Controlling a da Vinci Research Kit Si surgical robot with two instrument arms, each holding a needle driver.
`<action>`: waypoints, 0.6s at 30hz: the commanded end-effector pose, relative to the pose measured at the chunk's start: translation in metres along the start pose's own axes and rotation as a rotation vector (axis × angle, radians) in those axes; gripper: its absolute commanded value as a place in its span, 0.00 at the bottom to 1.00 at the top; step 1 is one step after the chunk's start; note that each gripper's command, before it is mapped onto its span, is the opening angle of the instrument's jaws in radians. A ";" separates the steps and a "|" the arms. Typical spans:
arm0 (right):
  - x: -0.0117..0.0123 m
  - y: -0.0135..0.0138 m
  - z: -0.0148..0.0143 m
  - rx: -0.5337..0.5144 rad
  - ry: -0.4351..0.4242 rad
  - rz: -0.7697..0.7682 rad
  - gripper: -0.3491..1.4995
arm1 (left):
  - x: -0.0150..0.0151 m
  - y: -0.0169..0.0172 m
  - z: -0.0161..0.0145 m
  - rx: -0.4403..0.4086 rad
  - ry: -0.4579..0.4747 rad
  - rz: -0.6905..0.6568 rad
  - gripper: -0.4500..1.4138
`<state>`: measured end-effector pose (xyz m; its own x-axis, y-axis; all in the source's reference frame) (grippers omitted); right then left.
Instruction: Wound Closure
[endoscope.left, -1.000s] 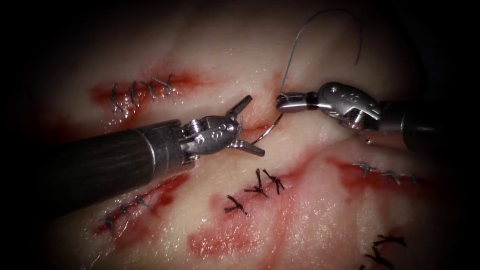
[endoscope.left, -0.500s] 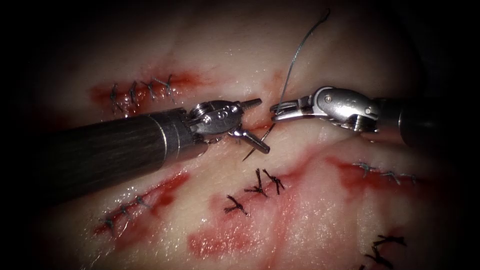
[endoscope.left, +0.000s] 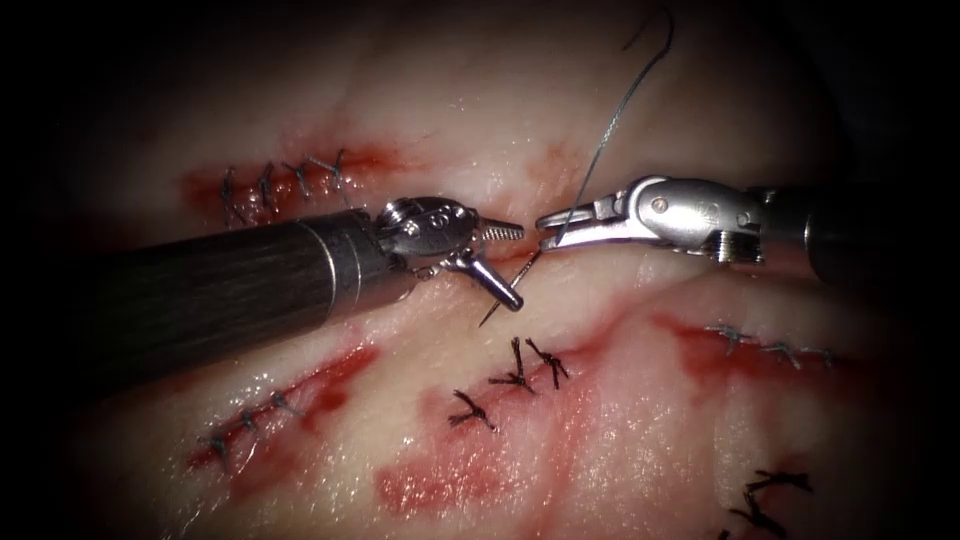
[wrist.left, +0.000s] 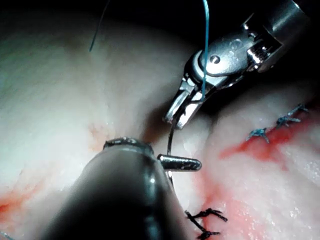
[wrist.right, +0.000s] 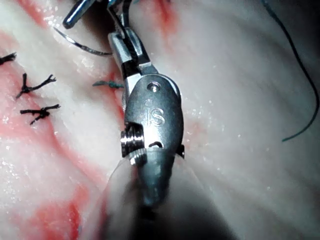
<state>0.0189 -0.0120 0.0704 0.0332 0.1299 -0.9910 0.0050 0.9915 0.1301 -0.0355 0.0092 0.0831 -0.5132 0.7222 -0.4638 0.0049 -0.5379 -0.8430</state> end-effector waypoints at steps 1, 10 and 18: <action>0.0001 0.0005 0.0010 -0.003 0.010 -0.013 0.00 | 0.0005 -0.0006 0.0006 0.001 0.002 -0.003 0.76; 0.0010 0.0005 0.0011 -0.011 0.024 -0.029 0.00 | 0.0001 -0.0010 0.0013 0.043 -0.051 -0.055 0.75; 0.0013 0.0001 0.0015 -0.004 0.031 -0.041 0.00 | -0.0002 -0.0018 0.0011 0.004 -0.067 -0.256 0.00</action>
<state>0.0196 -0.0121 0.0686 0.0050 0.0915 -0.9958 0.0016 0.9958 0.0915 -0.0356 0.0089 0.0847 -0.5548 0.8107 -0.1870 -0.1470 -0.3167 -0.9371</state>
